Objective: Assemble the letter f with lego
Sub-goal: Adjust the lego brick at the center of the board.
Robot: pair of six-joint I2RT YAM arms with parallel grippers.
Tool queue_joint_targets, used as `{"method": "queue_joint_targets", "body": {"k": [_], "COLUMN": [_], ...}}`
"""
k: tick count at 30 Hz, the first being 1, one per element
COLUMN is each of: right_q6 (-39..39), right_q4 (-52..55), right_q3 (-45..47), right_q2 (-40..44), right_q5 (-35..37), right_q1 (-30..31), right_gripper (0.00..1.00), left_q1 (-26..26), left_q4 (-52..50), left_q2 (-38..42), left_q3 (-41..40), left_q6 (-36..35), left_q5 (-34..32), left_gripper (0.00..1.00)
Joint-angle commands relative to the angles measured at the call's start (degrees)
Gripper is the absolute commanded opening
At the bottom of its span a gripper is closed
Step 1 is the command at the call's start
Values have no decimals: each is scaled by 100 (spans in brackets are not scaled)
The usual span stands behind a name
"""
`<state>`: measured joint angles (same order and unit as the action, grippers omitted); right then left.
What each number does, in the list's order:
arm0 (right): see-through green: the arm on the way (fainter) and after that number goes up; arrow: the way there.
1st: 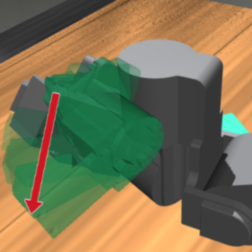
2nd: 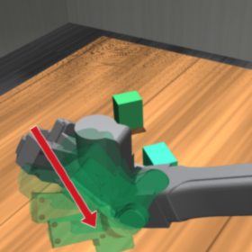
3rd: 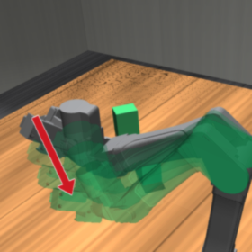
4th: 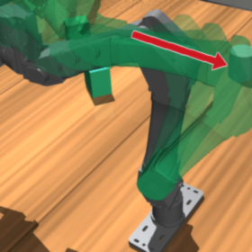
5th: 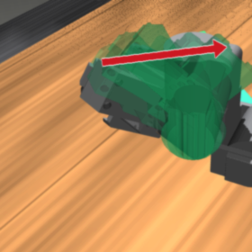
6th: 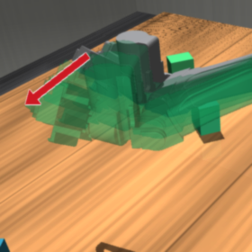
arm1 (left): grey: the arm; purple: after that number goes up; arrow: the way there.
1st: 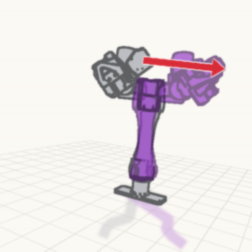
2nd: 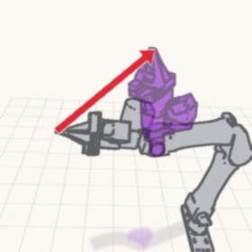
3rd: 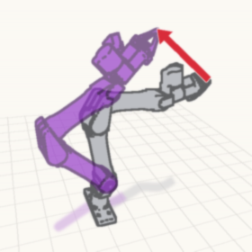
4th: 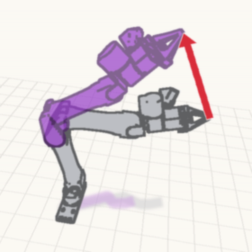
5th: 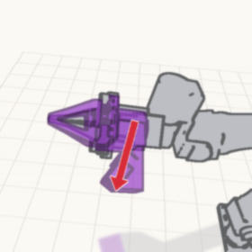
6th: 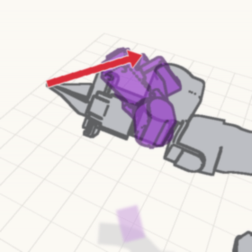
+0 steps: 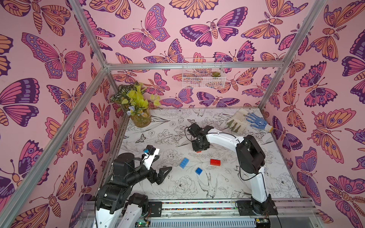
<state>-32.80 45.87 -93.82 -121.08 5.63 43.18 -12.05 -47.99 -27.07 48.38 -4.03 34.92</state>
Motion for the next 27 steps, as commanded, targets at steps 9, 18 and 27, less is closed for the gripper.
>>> {"method": "queue_joint_targets", "body": {"k": [9, 18, 27], "right_q6": [894, 2007, 3369], "right_q4": [397, 644, 801], "right_q3": [324, 304, 330], "right_q2": [555, 816, 1159], "right_q5": [50, -282, -519], "right_q1": [85, 195, 271], "right_gripper": [24, 18, 12], "left_q1": [-43, -51, -60], "left_q4": [88, 104, 97], "left_q2": [54, 61, 122], "left_q3": [-74, -92, -100], "left_q6": [25, 45, 69], "left_q5": [-46, -107, -174], "left_gripper": [100, 100, 100]}}
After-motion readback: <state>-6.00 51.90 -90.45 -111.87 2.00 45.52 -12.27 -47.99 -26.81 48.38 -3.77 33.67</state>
